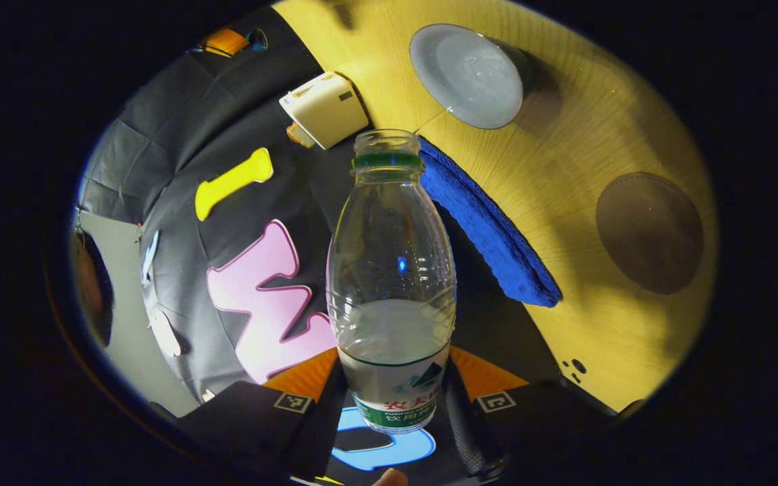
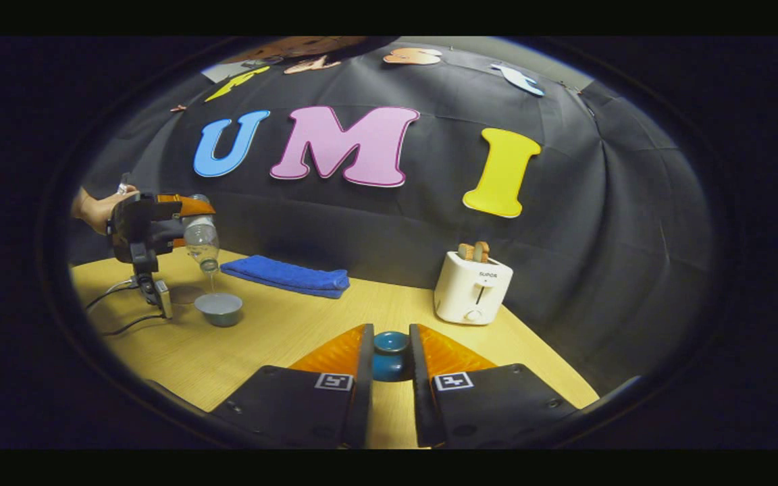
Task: Open the teacup lid with one hand, grasp the water bottle and pour water into the teacup with the other hand; after pouring, place the water bottle on the coaster and then close the teacup lid.
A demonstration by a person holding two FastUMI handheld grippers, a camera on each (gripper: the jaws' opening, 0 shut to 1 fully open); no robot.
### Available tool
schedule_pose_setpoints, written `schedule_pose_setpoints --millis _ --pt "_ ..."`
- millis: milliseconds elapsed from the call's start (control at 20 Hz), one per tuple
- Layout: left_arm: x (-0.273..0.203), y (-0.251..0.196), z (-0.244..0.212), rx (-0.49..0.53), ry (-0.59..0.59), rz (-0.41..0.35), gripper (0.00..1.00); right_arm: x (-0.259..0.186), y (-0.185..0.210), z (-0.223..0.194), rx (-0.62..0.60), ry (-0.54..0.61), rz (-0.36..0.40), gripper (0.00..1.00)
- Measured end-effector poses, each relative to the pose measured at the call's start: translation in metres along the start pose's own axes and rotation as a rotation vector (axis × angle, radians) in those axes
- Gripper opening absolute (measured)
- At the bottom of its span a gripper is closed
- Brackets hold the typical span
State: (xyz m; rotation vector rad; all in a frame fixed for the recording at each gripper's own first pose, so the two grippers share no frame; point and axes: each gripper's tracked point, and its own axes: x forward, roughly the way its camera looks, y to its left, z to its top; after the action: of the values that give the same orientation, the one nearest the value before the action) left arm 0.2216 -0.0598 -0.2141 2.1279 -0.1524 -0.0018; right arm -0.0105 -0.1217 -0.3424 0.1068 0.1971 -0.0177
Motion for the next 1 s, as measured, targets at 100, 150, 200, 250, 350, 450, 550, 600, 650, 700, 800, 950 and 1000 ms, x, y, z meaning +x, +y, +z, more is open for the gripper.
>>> schedule_pose_setpoints --millis 100,150,200,250,350,450,550,600,650,700,800,950,1000 --pt "0.001 0.0 -0.001 -0.006 -0.004 -0.001 0.73 0.0 0.0 0.0 -0.002 0.001 -0.001 0.29" --pt "0.001 0.0 -0.001 -0.007 -0.005 -0.003 0.73 -0.001 0.0 0.0 -0.002 0.0 -0.002 0.29" --pt "0.002 0.001 -0.002 -0.006 -0.005 -0.001 0.73 -0.001 0.001 0.001 -0.001 -0.001 -0.003 0.29" --pt "0.002 0.001 -0.002 -0.004 -0.006 0.003 0.73 -0.001 0.001 0.001 0.0 -0.003 -0.005 0.29" --pt "0.002 0.0 -0.002 -0.012 -0.005 0.0 0.74 0.0 0.002 0.0 0.0 -0.003 -0.007 0.29" --pt "0.001 -0.001 -0.003 -0.043 0.003 -0.005 0.74 -0.001 0.004 0.002 0.005 -0.005 -0.009 0.29" --pt "0.002 -0.012 -0.003 -0.167 0.01 -0.048 0.73 -0.001 0.005 0.003 0.008 -0.007 -0.011 0.34" --pt "0.0 -0.02 -0.002 -0.258 0.018 -0.078 0.74 -0.001 0.006 0.002 0.008 -0.005 -0.013 0.34" --pt "-0.003 -0.027 0.003 -0.353 0.018 -0.104 0.73 0.0 0.006 0.002 0.008 -0.001 -0.013 0.29" --pt "-0.007 -0.034 0.007 -0.445 0.02 -0.122 0.73 0.0 0.007 0.001 0.009 0.002 -0.016 0.29" --pt "-0.009 -0.041 0.016 -0.607 0.013 -0.149 0.73 0.001 0.009 0.003 0.012 0.003 -0.016 0.29" --pt "-0.017 -0.063 0.027 -0.969 0.047 -0.23 0.73 0.004 0.013 0.008 0.022 -0.003 -0.017 0.29" --pt "-0.018 -0.069 0.032 -1.121 0.056 -0.245 0.73 0.005 0.015 0.008 0.026 -0.003 -0.018 0.29"
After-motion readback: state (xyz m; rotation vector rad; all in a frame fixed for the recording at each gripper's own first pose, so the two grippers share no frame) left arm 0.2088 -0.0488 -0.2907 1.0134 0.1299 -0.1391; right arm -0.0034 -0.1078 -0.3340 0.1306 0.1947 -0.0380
